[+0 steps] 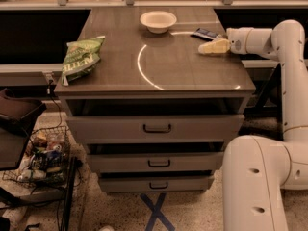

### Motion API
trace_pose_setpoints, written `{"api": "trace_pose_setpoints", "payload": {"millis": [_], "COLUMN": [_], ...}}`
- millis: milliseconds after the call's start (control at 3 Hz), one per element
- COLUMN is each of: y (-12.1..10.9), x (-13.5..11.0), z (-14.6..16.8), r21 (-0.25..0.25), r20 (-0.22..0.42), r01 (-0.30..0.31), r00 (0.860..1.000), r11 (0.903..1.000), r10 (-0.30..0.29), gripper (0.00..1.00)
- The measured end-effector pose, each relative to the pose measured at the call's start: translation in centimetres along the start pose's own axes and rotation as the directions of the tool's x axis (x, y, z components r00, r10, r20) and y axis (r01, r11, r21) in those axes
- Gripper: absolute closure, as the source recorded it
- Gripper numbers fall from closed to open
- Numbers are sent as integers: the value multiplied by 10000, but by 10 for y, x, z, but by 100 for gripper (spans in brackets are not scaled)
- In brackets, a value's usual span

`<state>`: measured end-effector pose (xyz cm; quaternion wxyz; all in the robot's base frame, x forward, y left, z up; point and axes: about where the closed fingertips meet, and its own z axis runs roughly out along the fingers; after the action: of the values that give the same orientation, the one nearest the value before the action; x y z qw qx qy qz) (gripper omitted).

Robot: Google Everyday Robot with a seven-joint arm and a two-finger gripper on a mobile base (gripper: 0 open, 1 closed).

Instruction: Move rxbar blueberry near green jalapeno chip bag

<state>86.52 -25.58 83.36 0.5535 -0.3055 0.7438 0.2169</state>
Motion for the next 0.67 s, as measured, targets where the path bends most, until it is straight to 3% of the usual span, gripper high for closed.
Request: {"api": "trace_pose_setpoints", "payload": {"millis": [667], "y": [1], "x": [6], "z": [8], "r21": [-56], "r20": [2], "r01": [-64], "r00": [10000], "r11": [10000], "r10": [64], "gripper": [0]}}
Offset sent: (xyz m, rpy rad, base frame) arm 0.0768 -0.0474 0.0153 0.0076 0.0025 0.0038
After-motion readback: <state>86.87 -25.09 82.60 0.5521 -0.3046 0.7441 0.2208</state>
